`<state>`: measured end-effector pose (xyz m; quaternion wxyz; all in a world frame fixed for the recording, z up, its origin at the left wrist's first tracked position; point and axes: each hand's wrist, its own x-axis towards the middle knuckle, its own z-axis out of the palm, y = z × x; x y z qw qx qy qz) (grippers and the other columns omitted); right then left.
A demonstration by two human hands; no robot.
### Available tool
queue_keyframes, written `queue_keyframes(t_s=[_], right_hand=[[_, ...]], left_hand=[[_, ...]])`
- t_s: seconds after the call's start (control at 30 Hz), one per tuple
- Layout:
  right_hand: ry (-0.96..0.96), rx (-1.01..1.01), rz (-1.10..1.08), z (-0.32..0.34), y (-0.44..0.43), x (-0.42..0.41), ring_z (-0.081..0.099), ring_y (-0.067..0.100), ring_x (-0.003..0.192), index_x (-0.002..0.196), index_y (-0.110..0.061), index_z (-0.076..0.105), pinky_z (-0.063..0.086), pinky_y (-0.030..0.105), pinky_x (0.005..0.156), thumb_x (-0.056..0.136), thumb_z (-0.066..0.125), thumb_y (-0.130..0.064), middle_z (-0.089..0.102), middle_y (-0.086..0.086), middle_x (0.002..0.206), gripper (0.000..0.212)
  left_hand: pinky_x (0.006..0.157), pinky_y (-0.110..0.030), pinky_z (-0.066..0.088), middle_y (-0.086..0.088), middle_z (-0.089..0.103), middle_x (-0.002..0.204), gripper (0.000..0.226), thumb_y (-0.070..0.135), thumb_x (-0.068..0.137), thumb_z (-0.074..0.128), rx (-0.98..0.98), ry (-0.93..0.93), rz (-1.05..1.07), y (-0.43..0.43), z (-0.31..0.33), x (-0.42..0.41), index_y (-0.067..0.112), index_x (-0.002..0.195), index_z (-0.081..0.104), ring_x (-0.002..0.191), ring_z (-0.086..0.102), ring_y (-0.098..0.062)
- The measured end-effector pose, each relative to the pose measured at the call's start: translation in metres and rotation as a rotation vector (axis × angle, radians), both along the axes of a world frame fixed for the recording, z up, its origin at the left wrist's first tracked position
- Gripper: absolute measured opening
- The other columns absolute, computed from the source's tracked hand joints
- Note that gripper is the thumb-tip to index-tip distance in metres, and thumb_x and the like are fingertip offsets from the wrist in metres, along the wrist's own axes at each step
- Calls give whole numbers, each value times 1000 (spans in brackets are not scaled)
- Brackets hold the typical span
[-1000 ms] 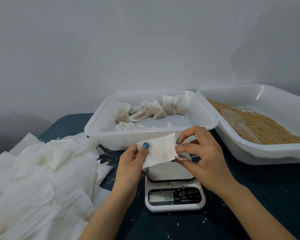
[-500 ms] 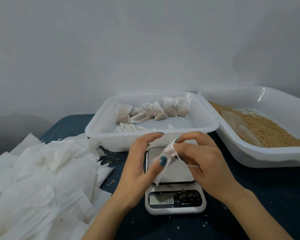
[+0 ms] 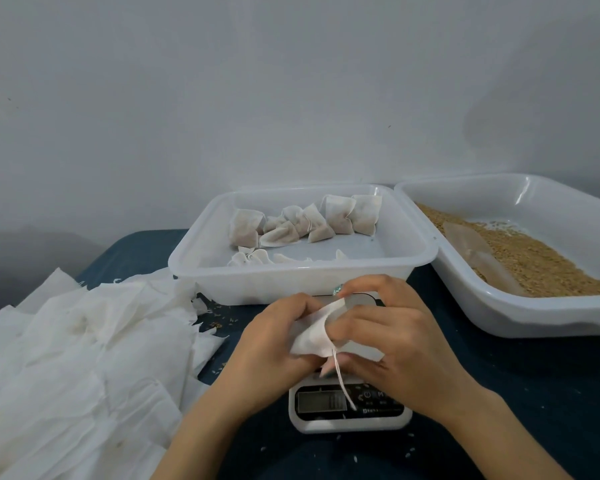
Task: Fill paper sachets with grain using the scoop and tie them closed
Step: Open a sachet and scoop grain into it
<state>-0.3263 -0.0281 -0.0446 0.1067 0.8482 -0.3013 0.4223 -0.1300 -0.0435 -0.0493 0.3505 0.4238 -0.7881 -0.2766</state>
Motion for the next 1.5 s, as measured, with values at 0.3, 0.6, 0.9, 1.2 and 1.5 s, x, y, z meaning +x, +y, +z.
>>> queue_keyframes(t_s=[0.3, 0.6, 0.9, 1.2, 1.5], right_hand=[[-7, -39, -38, 0, 2, 3, 61, 21, 105, 99, -25, 77, 46, 36, 82, 98, 60, -34, 70, -10, 83, 19], [-148, -7, -5, 5, 3, -2, 56, 16, 103, 95, -19, 78, 46, 35, 86, 95, 58, -36, 71, -8, 98, 26], [-308, 434, -878, 39, -39, -96, 50, 29, 115, 124, -17, 62, 42, 42, 92, 94, 55, -18, 63, 7, 123, 31], [103, 955, -1195, 38, -64, -157, 55, 23, 60, 59, -11, 56, 34, 29, 52, 93, 54, -50, 58, 6, 64, 51], [116, 782, -1333, 42, -68, -149, 48, 27, 81, 99, -8, 58, 35, 32, 63, 98, 44, -48, 53, 6, 89, 42]], left_hand=[[71, -45, 51, 12, 61, 83, 22, 38, 72, 69, -37, -91, 14, 2, -5, -2, 36, 86, 52, 80, 60, -14], [63, -25, 39, 19, 57, 80, 23, 55, 76, 60, -130, -210, 117, 0, -5, 3, 55, 84, 39, 78, 53, -3], [63, -31, 46, 16, 60, 77, 25, 38, 84, 68, -119, -155, 225, -3, -8, 5, 40, 84, 43, 76, 55, -5], [63, -27, 45, 18, 59, 79, 28, 42, 84, 68, -141, -226, 221, -3, -12, 2, 41, 89, 41, 79, 54, -4], [61, -26, 43, 18, 58, 79, 29, 40, 81, 68, -143, -268, 225, -3, -12, 3, 39, 90, 41, 77, 54, -4]])
